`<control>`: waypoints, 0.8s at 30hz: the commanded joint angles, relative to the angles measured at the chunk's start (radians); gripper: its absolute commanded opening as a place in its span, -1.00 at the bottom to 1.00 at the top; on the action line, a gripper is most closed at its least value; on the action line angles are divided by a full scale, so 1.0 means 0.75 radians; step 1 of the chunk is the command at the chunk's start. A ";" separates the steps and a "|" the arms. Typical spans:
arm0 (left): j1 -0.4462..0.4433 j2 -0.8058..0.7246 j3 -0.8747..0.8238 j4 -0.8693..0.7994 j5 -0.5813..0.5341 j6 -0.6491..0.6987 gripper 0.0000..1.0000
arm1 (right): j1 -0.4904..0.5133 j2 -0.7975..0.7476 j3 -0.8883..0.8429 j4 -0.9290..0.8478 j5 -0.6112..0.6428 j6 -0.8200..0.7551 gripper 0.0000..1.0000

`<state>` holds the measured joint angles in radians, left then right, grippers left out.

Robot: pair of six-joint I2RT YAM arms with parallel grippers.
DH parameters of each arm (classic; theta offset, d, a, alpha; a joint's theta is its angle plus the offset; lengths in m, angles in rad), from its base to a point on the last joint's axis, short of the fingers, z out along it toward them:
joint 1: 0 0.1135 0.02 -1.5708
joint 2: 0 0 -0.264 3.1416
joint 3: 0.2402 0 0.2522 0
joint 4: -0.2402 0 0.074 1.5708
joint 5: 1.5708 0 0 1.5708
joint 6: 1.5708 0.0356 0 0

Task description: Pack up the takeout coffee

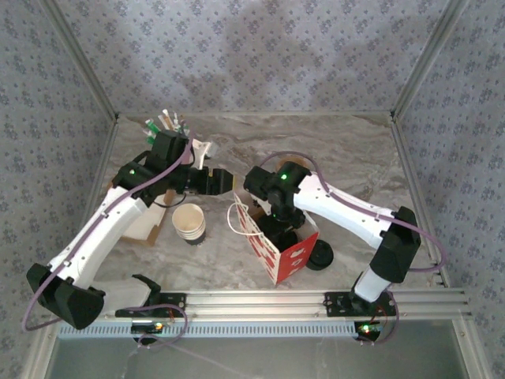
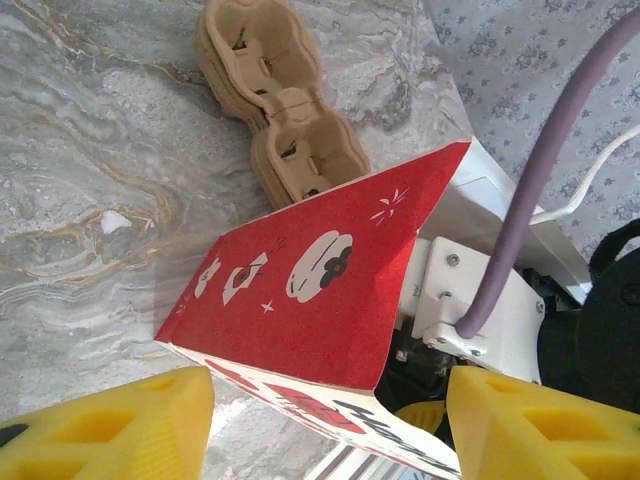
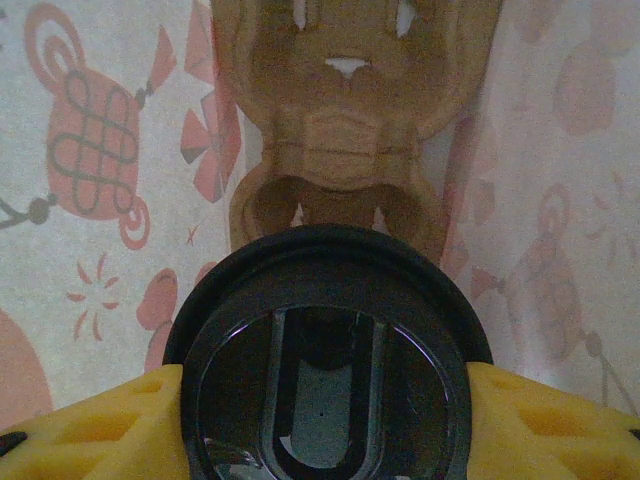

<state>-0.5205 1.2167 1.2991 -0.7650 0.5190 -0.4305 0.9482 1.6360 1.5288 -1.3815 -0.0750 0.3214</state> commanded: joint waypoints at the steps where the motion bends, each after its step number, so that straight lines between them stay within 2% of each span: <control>1: 0.005 -0.042 -0.014 0.002 -0.009 0.005 0.26 | 0.009 0.027 0.013 -0.048 0.014 0.009 0.23; 24: 0.008 -0.057 -0.020 -0.009 -0.019 0.005 0.26 | 0.001 0.059 -0.011 -0.019 -0.026 0.003 0.23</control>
<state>-0.5205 1.1912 1.2850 -0.7658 0.5049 -0.4305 0.9497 1.6726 1.5288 -1.3884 -0.0769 0.3210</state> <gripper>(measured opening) 0.631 0.616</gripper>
